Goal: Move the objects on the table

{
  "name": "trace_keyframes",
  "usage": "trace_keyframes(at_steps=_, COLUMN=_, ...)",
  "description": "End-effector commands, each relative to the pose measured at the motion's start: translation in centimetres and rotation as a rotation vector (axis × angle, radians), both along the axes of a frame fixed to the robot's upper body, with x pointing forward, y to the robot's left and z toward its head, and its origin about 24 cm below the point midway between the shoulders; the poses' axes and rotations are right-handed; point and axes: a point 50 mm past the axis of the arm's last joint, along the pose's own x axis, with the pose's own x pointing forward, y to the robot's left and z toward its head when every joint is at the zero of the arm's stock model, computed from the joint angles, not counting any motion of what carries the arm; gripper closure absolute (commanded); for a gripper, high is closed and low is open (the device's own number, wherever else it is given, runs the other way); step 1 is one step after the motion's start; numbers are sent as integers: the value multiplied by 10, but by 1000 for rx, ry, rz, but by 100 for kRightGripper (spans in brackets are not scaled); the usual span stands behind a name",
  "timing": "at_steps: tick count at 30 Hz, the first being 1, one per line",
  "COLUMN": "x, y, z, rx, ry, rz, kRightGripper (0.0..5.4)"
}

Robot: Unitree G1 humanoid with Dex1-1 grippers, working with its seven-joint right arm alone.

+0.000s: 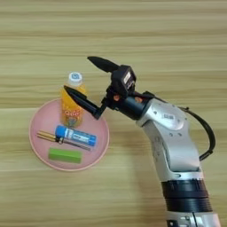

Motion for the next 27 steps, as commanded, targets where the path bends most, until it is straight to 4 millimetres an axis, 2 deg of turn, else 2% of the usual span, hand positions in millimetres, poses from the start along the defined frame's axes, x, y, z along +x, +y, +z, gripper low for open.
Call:
trace_keyframes(at_steps=1, x=7, y=1, z=14, rx=-41, ry=-94, rz=-52, kRightGripper=3)
trace_keyframes(at_steps=25, x=16, y=12, z=-21, rx=-150, ry=1, rz=-104, kRightGripper=3)
trace_keyframes(at_steps=27, x=16, y=13, z=-23, rx=-152, ry=9, rz=-104, kRightGripper=24)
